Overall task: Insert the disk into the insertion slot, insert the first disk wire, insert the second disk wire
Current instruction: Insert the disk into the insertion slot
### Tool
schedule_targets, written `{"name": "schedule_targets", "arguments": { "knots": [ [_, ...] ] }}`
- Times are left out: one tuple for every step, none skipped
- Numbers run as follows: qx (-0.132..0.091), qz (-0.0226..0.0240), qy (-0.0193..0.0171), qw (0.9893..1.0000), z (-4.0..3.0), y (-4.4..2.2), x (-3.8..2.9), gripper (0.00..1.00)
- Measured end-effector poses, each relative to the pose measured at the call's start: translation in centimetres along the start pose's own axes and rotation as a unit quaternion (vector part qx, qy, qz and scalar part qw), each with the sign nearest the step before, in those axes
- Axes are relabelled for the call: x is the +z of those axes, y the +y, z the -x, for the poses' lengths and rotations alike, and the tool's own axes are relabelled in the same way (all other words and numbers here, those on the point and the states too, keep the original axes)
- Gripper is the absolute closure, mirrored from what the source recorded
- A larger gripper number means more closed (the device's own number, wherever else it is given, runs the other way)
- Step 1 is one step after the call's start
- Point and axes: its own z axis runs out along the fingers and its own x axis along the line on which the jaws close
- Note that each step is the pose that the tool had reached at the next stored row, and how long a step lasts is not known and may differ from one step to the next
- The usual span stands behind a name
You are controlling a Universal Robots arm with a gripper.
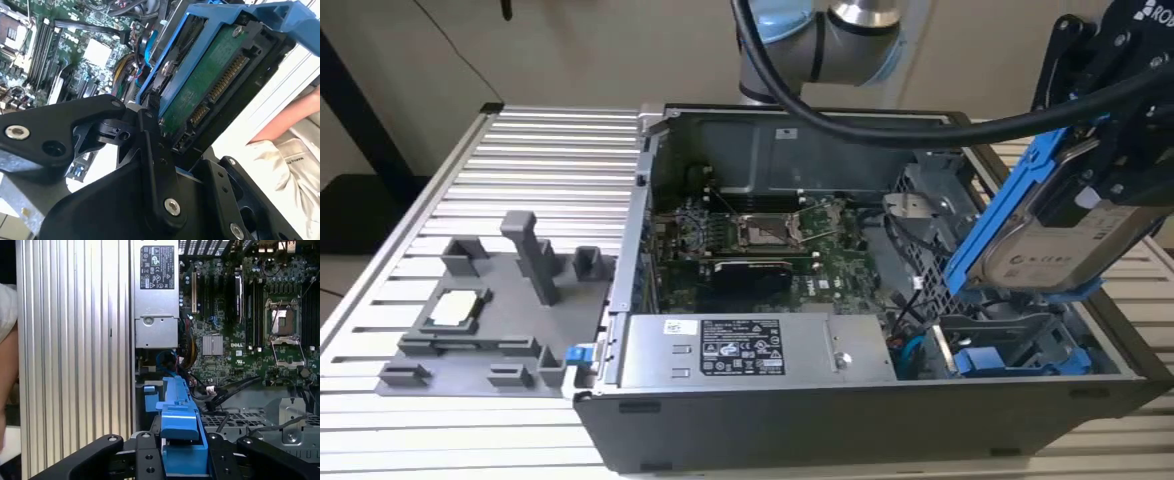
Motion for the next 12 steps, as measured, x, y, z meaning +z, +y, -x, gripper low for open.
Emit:
{"name": "schedule_targets", "arguments": {
  "knots": [
    [0.000,0.0000,0.0000,1.0000,-0.01,-0.04,0.12,0.67],
    [0.000,0.0000,-0.0001,1.0000,-0.04,-0.10,0.22,0.67],
    [0.000,0.0000,0.0000,1.0000,-0.08,-0.18,0.29,0.67],
    [0.000,0.0000,0.0000,1.0000,-0.12,-0.29,0.37,0.67],
    [0.000,0.0000,0.0001,1.0000,-0.17,-0.42,0.45,0.67],
    [0.000,0.0000,0.0000,1.0000,-0.22,-0.54,0.54,0.67],
    [0.000,0.0000,-0.0001,1.0000,-0.26,-0.63,0.66,0.67],
    [0.000,0.0000,0.0000,1.0000,-0.28,-0.71,0.75,0.67],
    [0.000,0.0000,-0.0001,1.0000,-0.30,-0.77,0.86,0.67],
    [0.000,0.0000,-0.0001,1.0000,-0.33,-0.82,0.98,0.67],
    [0.000,0.0000,-0.0001,1.0000,-0.35,-0.88,1.11,0.67],
    [0.000,0.0000,0.0000,1.0000,-0.36,-0.93,1.23,0.67]
  ]
}}
